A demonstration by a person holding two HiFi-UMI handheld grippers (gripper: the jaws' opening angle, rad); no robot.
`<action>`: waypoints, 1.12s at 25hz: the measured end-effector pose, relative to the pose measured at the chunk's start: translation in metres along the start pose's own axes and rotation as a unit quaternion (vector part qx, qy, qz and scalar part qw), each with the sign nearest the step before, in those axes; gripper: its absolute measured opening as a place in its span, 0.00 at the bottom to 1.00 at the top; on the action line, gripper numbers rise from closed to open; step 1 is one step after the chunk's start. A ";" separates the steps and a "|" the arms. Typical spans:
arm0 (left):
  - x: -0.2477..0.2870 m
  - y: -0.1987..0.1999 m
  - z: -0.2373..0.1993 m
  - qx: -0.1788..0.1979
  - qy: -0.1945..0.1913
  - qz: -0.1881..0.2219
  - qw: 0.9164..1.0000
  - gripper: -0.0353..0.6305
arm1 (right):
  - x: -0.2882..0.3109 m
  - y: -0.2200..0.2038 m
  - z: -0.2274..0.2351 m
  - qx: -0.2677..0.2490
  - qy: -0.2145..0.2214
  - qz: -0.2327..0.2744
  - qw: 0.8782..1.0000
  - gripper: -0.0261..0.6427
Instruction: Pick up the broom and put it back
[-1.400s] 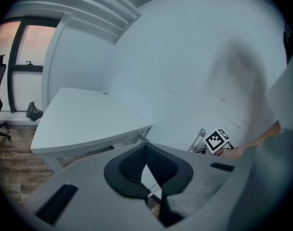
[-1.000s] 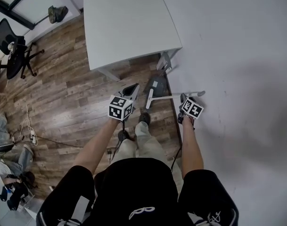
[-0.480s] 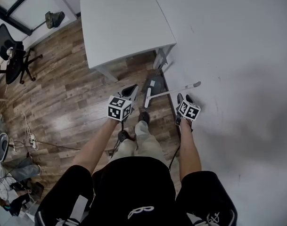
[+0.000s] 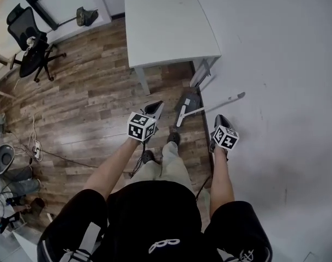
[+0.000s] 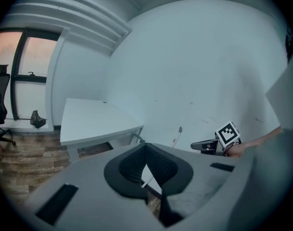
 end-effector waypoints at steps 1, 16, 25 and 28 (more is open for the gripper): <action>-0.013 -0.002 0.000 -0.001 0.004 0.004 1.000 0.08 | -0.008 0.002 -0.011 -0.010 0.007 0.010 1.000 0.10; -0.126 -0.010 0.047 -0.015 0.082 0.074 0.994 0.08 | -0.102 0.044 -0.098 -0.145 0.133 0.100 0.975 0.08; -0.142 -0.020 0.122 -0.038 0.102 0.105 0.989 0.08 | -0.165 0.021 -0.065 -0.152 0.167 0.112 0.968 0.08; -0.145 -0.031 0.145 -0.040 0.101 0.105 0.989 0.08 | -0.181 0.007 -0.055 -0.151 0.168 0.112 0.968 0.07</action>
Point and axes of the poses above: the fingertips, and each gripper's own axes: x forward along the fingers, z to its right, y out of its top, the point moved 8 cm from there along -x, backward along the fingers, and after that the axes turned 2 degrees about -z, right-handed, at the moved point
